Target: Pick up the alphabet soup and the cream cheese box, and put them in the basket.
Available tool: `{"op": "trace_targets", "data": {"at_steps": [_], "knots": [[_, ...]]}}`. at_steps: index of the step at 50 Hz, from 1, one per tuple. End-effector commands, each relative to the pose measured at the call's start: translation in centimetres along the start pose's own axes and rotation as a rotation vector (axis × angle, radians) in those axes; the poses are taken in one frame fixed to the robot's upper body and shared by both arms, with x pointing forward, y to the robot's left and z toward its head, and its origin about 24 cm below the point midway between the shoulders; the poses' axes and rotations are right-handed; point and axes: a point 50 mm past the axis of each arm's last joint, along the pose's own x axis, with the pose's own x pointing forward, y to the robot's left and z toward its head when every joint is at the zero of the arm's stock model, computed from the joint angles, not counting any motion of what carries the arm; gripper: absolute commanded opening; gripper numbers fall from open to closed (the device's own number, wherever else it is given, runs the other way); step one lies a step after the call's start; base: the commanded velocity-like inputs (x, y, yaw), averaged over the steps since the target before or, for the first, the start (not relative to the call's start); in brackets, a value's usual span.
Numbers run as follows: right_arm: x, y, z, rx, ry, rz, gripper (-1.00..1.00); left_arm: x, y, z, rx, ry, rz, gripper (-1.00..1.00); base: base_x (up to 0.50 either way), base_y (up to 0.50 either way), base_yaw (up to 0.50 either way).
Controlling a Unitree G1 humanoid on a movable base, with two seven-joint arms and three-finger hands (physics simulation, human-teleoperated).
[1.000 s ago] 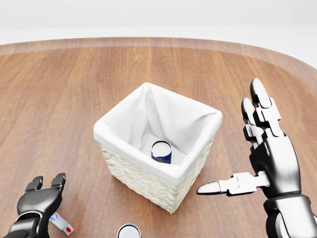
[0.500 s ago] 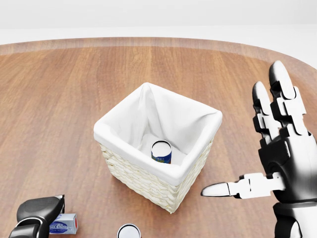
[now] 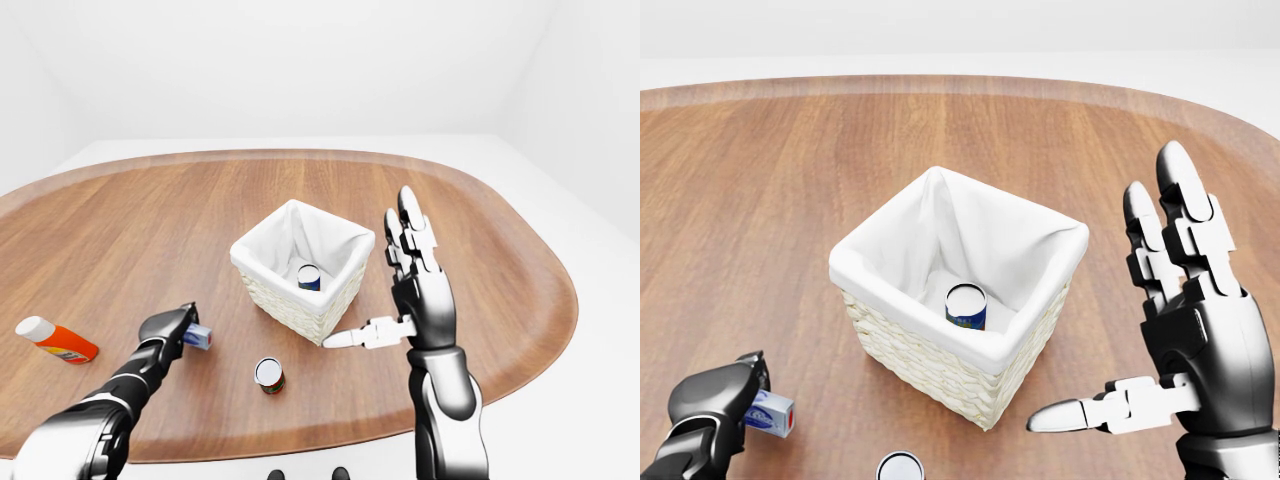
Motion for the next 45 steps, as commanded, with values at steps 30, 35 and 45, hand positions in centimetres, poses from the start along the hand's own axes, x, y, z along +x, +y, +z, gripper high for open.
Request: {"op": "trace_targets", "data": {"at_steps": [30, 35, 45], "knots": [[0.0, 0.9, -1.5, 0.022, 0.062, 0.040, 1.00, 1.8, 10.9, -0.6, -0.178, -0.027, 0.334, -1.00, 0.00, 0.00, 0.00], [0.1, 1.0, -1.4, 0.022, 0.058, 0.044, 1.00, 1.9, 12.6, -0.5, -0.175, -0.039, 0.375, -1.00, 0.00, 0.00, 0.00], [0.0, 1.1, -1.7, 0.025, 0.072, 0.053, 1.00, 1.8, 15.8, 0.4, -0.194, -0.079, 0.444, -1.00, 0.00, 0.00, 0.00]]}}
